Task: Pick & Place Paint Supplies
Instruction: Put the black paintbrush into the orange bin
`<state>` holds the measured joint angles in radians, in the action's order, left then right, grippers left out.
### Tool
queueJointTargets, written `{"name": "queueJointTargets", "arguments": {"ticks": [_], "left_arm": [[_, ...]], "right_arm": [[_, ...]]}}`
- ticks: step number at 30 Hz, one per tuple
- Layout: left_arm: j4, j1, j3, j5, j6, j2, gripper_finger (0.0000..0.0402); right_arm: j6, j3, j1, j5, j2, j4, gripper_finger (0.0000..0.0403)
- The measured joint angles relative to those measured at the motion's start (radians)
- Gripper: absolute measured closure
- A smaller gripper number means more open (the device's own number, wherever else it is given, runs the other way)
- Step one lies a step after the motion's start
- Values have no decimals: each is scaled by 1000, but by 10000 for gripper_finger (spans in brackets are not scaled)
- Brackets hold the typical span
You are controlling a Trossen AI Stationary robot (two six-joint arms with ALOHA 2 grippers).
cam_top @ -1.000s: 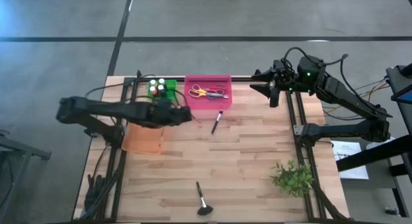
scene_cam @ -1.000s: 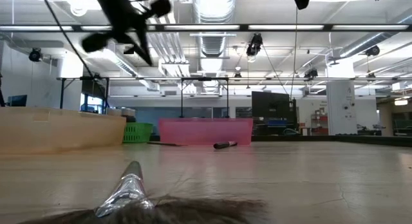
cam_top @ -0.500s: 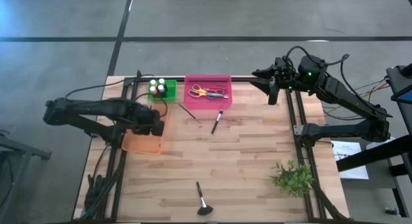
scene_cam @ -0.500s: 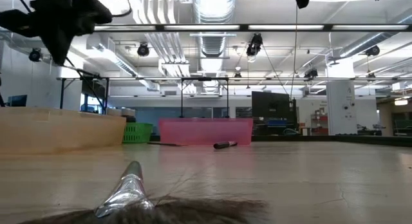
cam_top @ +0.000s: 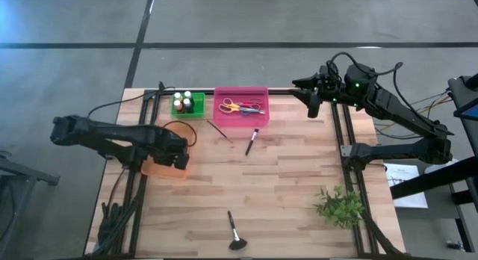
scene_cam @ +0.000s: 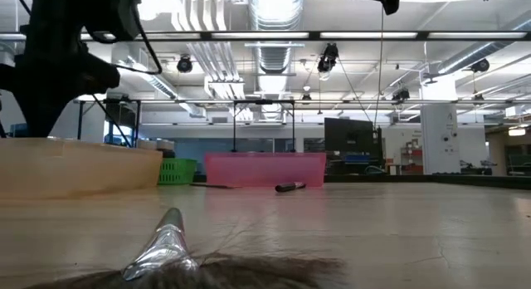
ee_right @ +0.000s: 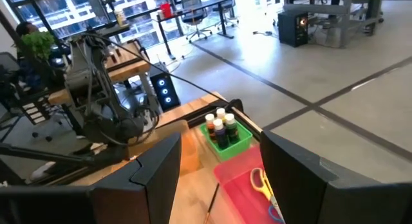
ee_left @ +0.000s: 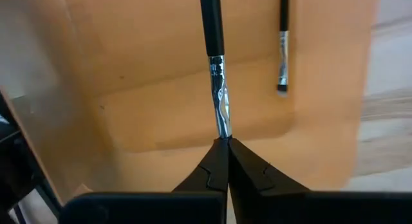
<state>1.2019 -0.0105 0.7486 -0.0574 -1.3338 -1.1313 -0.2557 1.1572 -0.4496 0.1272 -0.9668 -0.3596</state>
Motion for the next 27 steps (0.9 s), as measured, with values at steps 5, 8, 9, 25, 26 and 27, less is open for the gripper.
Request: {"name": "queueJointTargets", "arguments": {"ticks": [5,8,9,25,26,27], "left_arm": [[-63,0,-23,-18,64,-2,352],[-96,0,-24,5,88,-3,321],[-96,0,-24,12,90,-3,312],[-248,0,-21,-36,104,-139,283],[-266,0,-21,-42,104,-152,283],[-284,0,-21,-46,104,-162,283]], "right_arm": [[-19,0,0,-5,1,-1,196],[-26,0,0,-8,1,-1,196],[-26,0,0,-10,1,-1,196],[-21,-3,0,-18,2,-4,196],[-19,-4,0,-18,2,-5,196],[-17,-6,0,-18,2,-6,196]]}}
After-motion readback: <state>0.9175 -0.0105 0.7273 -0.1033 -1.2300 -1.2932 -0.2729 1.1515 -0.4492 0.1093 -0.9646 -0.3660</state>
